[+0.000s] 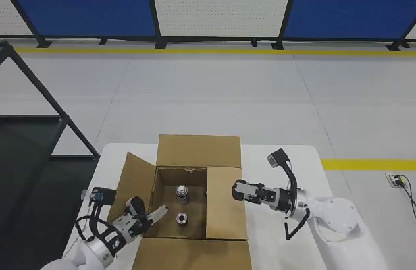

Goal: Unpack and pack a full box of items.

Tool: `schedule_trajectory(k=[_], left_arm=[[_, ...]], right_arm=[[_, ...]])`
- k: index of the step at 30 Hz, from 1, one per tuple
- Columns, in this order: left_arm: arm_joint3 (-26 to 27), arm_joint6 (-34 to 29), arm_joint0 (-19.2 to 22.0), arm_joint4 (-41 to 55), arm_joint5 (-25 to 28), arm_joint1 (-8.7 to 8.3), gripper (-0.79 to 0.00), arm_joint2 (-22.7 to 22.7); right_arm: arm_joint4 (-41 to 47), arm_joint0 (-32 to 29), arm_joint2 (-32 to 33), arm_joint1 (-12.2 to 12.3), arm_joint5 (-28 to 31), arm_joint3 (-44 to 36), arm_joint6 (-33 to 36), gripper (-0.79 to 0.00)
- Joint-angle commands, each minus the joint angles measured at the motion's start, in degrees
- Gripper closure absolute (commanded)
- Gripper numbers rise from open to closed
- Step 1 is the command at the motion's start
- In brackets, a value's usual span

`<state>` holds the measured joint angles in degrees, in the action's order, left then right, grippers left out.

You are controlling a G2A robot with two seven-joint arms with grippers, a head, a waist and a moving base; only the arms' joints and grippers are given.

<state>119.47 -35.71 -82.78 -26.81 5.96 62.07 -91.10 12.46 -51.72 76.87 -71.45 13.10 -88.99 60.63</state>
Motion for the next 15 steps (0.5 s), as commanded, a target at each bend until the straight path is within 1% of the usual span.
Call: schedule_trajectory(k=[1,5,9,15], left_arm=[[-0.64,-1.61,1.98,-0.39,-0.26,0.05,-0.785,2.51],[-1.88,-4.43,5.45,0.07,-0.93,0.27,-0.785,7.15],[-3.35,-5.87,8.62,0.68,-1.61,0.59,-0.785,11.25],[-7.82,-8.17,13.82,3.35,-3.73,1.3,-0.785,17.07]], right_arm=[[0.09,-1.37,0.82,0.28,0.09,-1.11,-0.31,-0.785],[0.31,-3.8,2.24,0.78,0.4,-3.04,-0.77,-0.785],[0.56,-5.93,3.4,1.24,0.83,-4.54,-0.82,-0.785],[1.3,-8.79,5.16,1.99,2.37,-6.11,0.78,-0.785]])
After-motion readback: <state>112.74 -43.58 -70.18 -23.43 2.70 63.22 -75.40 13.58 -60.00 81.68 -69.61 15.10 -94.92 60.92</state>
